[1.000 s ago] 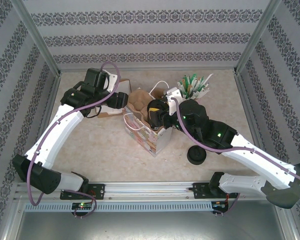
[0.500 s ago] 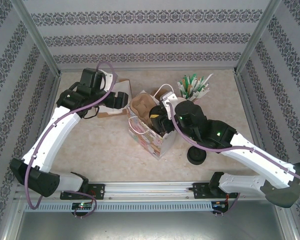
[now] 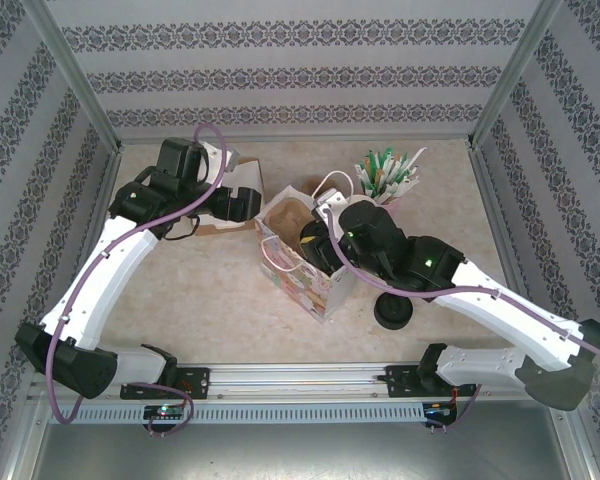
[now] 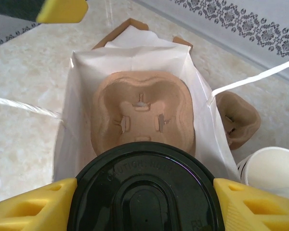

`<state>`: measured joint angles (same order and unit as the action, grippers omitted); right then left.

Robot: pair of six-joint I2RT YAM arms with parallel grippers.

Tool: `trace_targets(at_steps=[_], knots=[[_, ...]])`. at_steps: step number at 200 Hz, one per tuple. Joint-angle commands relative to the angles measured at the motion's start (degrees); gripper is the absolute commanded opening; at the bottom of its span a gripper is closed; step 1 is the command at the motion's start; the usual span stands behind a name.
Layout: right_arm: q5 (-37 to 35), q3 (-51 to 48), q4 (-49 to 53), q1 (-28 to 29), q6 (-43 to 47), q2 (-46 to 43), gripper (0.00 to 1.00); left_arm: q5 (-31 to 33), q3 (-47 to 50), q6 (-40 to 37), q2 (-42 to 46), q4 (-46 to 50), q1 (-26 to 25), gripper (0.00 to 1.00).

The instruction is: Pack the takeout coffee

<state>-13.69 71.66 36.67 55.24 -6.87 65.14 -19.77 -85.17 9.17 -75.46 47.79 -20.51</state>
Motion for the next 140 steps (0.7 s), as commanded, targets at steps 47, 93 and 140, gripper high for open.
trace_targets(at_steps=[47,93,140], knots=[[2.44,-1.43,-2.15,-1.01,2.31,1.43,0.42,-5.16,1.01,-1.77,-0.46,0.67,0.21,0.90],[6.40,-5.59,-8.28,-3.20,2.36,1.61,0.42,-6.79,1.34,-2.29,-0.95,0.53,0.12,0.90],[7.65,-8.11,-9.44,-4.62,1.47,1.86,0.47,-7.73,0.80,-3.69,-2.35,1.68,-0.92,0.89]])
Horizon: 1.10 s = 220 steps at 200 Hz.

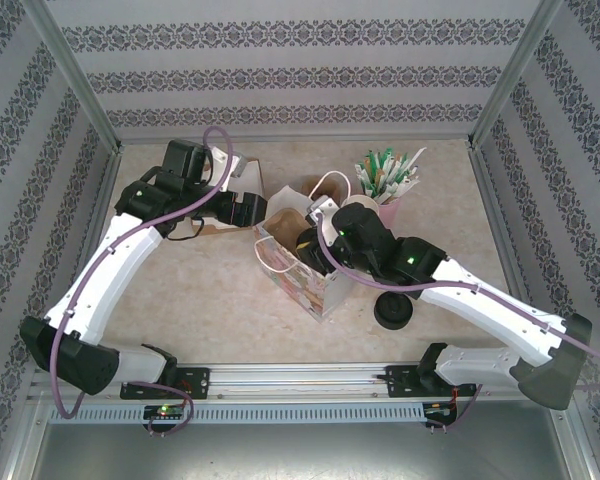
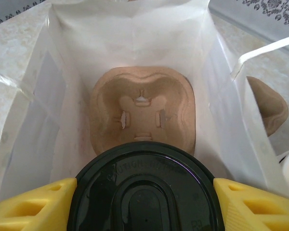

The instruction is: Pack the takeout coffee

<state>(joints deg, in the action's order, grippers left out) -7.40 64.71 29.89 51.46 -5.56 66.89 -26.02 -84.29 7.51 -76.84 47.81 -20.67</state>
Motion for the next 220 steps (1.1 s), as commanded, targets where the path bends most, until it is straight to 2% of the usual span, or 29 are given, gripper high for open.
trace_targets(at_steps=[1,64,109,127,143,220], knots=[[1.35,-1.21,-2.66,-0.92,0.14,0.14,0.47,-1.44,-0.08,-2.09,-0.96,1.71,-0.77,0.89],[1.38,-2.29,-2.22,-1.28,-0.61,-0.33,0.54,0.82,-1.21,-2.78,-2.93,3.56,-1.47,0.85],[1.33,-0.95,-1.21,-1.28,-0.50,-1.10,0.66,1.93,-1.34,-2.93,-3.14,3.86,-1.84,0.84],[1.33,-0.14,0.00,-1.28,-0.48,-1.23,0.67,2.53,-1.69,-3.02,-3.32,4.20,-1.89,0.84],[1.21,0.45,0.84,-1.28,-0.59,-1.40,0.73,2.72,-1.97,-3.05,-3.56,4.32,-1.95,0.84],[0.76,2.32,4.22,-1.28,-0.71,-2.01,0.79,3.34,-2.50,-2.84,-4.08,4.54,-2.10,0.81]])
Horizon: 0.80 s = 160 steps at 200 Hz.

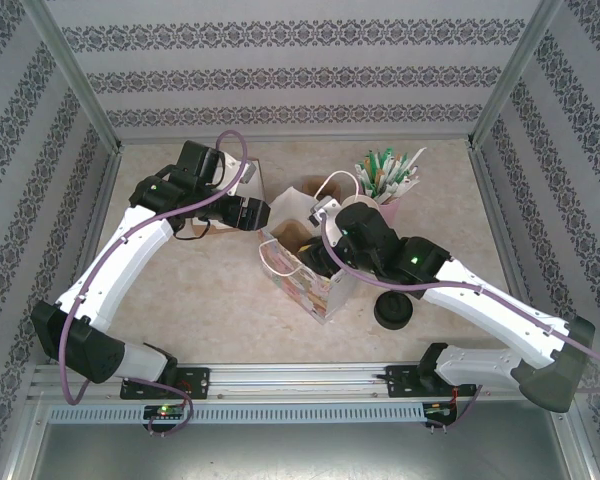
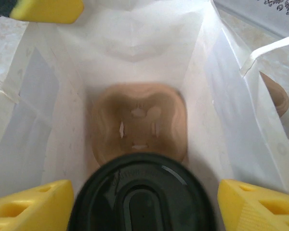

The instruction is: Pack the takeout coffee

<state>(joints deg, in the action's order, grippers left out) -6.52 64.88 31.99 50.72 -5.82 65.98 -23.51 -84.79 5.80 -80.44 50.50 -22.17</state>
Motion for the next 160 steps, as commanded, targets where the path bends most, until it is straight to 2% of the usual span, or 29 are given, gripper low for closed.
trace_targets(at_steps=[1,22,50,77,118,160], knots=[[-0.13,2.21,2.21,-0.53,-0.47,-1.10,0.80,0.83,-2.02,-1.14,-0.49,1.87,-0.59,0.81],[-0.26,2.88,3.55,-0.53,-0.50,-0.66,0.82,1.03,-2.08,-1.12,-0.43,1.84,-0.61,0.81],[-1.59,4.49,5.21,-0.53,-1.66,-0.10,0.78,0.93,-2.18,-1.05,-0.52,1.75,-0.75,0.78],[-1.37,8.24,8.63,-0.49,-4.22,1.12,0.64,0.64,-2.32,-0.79,-0.76,1.84,-0.70,0.74],[1.86,12.48,12.26,-0.45,-6.41,4.95,0.42,0.63,-2.55,-0.90,-1.07,2.59,-0.87,0.74],[1.94,14.04,13.75,-0.36,-6.81,8.73,0.35,1.57,-2.57,-0.89,-1.63,3.17,-0.90,0.70]])
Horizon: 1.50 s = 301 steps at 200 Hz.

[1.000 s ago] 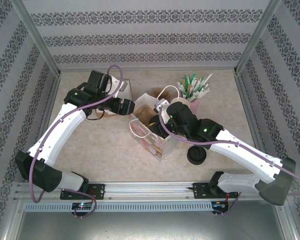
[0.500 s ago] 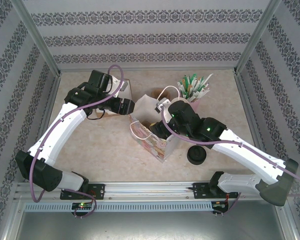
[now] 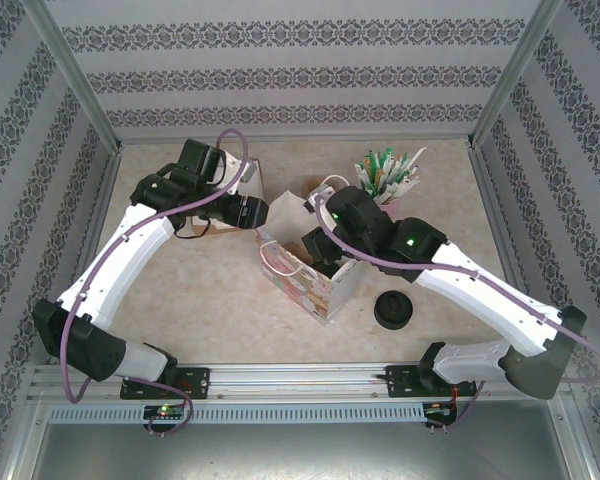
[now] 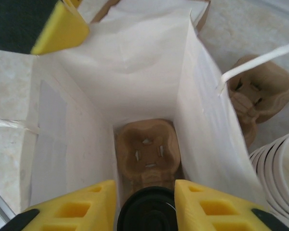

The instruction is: Pack the takeout coffee

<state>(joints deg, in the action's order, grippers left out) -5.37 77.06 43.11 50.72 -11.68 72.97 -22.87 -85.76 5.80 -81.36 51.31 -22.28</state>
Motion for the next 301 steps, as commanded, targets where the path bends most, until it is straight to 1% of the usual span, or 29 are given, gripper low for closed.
trace_targets(at_steps=[1,55,80,102,129,151,197,227,244,255,269,289,301], knots=[[0.79,1.91,2.70,-0.36,-0.97,1.83,0.35,0.96,-1.56,-0.89,-0.72,2.33,-0.77,0.70],[-0.39,2.09,6.10,-0.45,-1.37,6.16,0.32,0.97,-2.26,-0.46,-0.99,2.94,-0.97,0.61],[-0.15,1.86,7.00,-0.77,-1.68,7.59,0.33,1.17,-2.47,-0.42,-1.10,3.29,-1.03,0.59],[0.48,2.38,8.13,-1.34,-1.84,9.15,0.33,1.35,-2.52,-0.42,-1.37,3.55,-1.01,0.55],[0.95,2.07,8.48,-2.23,-2.12,10.55,0.33,1.63,-2.57,-0.32,-1.67,3.96,-1.13,0.53],[1.65,1.52,8.38,-3.12,-2.35,11.81,0.33,1.65,-2.73,-0.35,-1.91,4.32,-1.16,0.49],[3.09,1.74,8.52,-4.22,-2.31,13.99,0.32,2.20,-3.26,-0.26,-1.82,5.29,-1.29,0.47],[4.06,3.13,7.54,-4.22,-2.47,11.94,0.31,2.31,-3.90,-0.08,-1.53,5.70,-1.46,0.48],[4.87,4.12,6.84,-4.22,-2.79,9.56,0.35,2.51,-4.46,0.17,-1.60,5.89,-1.70,0.48],[5.35,4.78,6.57,-4.07,-3.06,8.07,0.40,2.58,-4.77,0.45,-1.52,6.06,-1.70,0.49],[5.53,5.62,6.71,-4.03,-3.42,6.38,0.45,2.81,-4.93,0.69,-1.53,6.18,-1.78,0.51],[5.74,6.39,6.68,-3.98,-3.93,4.04,0.54,3.35,-5.11,1.13,-1.35,6.49,-1.78,0.52],[5.94,6.82,6.59,-3.97,-4.26,2.80,0.57,3.34,-5.16,1.23,-1.26,6.64,-1.79,0.54]])
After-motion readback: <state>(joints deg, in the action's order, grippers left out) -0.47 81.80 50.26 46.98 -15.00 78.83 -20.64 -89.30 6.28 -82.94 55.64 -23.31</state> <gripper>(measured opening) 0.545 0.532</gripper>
